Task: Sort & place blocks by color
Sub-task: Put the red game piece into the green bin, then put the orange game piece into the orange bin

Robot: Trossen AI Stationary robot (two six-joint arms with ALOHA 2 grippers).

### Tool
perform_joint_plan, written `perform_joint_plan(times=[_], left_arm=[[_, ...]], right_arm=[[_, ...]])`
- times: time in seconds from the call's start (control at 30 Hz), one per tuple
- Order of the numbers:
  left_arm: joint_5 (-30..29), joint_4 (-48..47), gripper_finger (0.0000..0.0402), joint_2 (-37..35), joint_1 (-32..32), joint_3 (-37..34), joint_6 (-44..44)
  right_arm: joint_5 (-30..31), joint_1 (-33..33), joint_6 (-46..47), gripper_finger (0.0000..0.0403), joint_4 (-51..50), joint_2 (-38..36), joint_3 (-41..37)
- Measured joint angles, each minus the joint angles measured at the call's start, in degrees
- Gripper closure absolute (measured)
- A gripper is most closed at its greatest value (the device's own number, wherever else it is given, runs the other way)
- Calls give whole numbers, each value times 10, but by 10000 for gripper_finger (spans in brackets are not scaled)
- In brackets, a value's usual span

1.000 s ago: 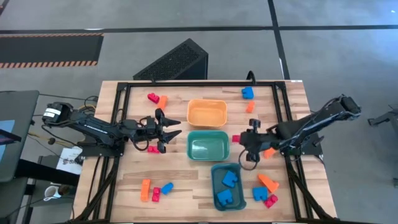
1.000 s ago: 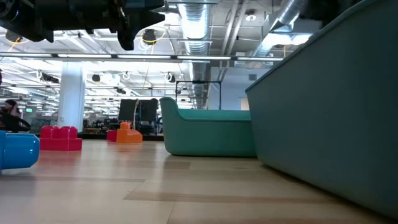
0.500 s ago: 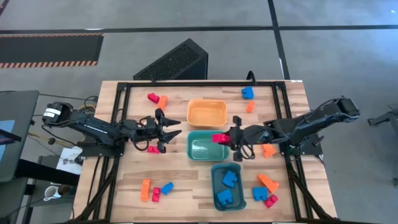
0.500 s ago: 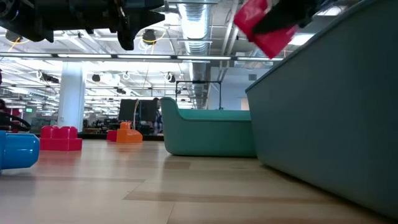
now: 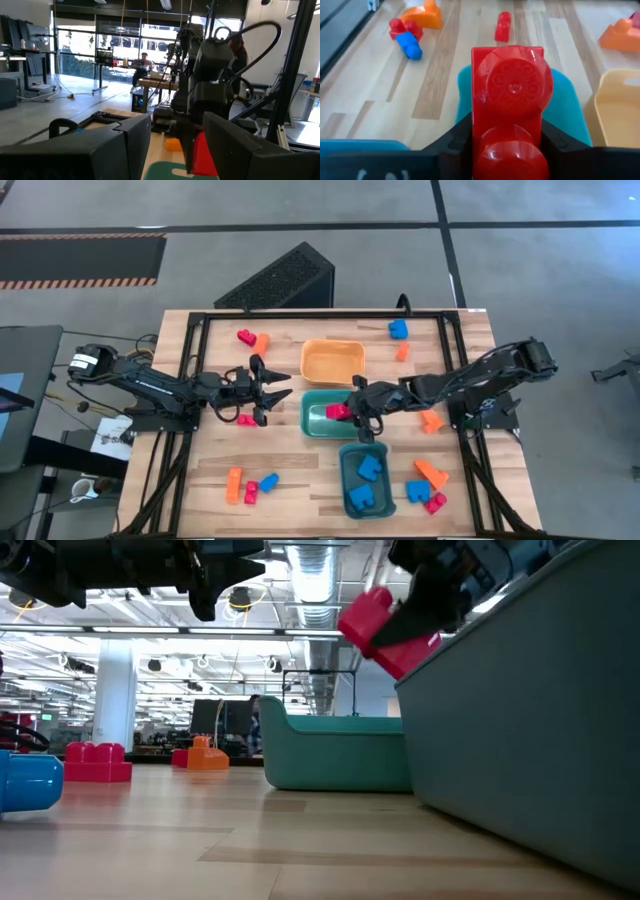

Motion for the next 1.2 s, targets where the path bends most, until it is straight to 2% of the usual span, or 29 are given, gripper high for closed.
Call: perform_joint_plan(times=[0.17, 0.37, 0.67, 0.87, 1.03, 1.1, 1.2], left_arm=[[0, 0, 230, 0, 0, 0, 3], [0, 0, 230, 0, 0, 0, 3], [0, -4, 230, 0, 0, 0, 3], [0, -5, 230, 0, 0, 0, 2], [0, -7, 230, 0, 0, 0, 2], [0, -7, 230, 0, 0, 0, 2], [0, -6, 230, 0, 0, 0, 2]], right_arm=[[0, -13, 13, 260, -2, 19, 0], [0, -27, 36, 218, -4, 44, 0], [2, -42, 59, 182, -7, 49, -1], [3, -42, 55, 166, -31, 3, 0], [11, -42, 53, 166, -81, -73, 0], [35, -42, 54, 168, -107, -107, 0], [124, -42, 70, 171, -155, -155, 0]])
